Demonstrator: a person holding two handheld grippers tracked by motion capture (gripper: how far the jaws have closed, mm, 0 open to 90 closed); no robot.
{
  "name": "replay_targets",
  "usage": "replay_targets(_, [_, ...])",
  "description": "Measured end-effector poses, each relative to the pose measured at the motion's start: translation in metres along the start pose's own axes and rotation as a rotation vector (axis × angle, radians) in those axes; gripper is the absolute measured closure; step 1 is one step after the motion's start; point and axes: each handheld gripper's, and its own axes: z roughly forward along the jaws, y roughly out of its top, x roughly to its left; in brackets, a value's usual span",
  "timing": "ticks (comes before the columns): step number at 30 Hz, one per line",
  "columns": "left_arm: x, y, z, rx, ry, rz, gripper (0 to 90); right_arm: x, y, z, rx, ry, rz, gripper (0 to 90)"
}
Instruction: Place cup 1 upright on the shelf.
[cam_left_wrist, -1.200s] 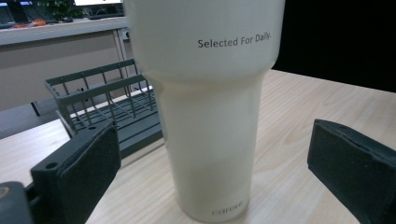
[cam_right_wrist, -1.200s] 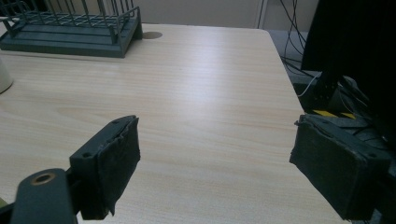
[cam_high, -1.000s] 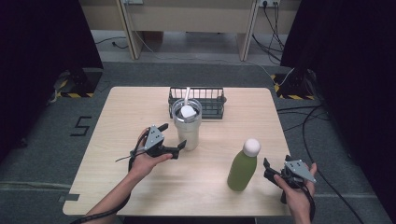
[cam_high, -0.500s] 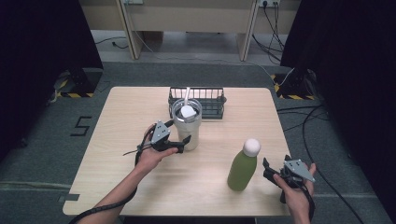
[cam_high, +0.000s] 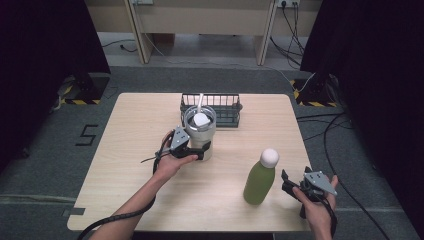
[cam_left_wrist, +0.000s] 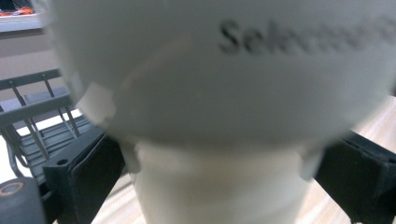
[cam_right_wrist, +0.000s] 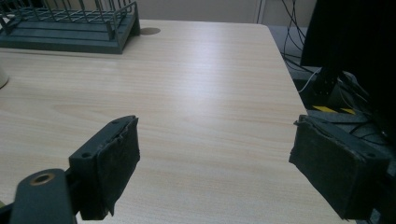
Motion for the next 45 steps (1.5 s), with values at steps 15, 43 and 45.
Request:
replay_targets(15, [-0.004,0.000,0.002,-0.012,0.016,-0.020,9.5,-0.004,-0.001,-0.001,-0.004,-0.008,0.004,15.1])
replay_targets(43, [-0.008,0.025,-0.001,-0.031,0.020,-0.013,9.6,-0.005,-0.001,0.000,-0.005,-0.013,0.007,15.1])
replay_targets(45, [-0.006,0.028,-0.001,-0.035,0.027,-0.013,9.6,-0.005,-0.001,0.000,-0.005,-0.013,0.006,15.1])
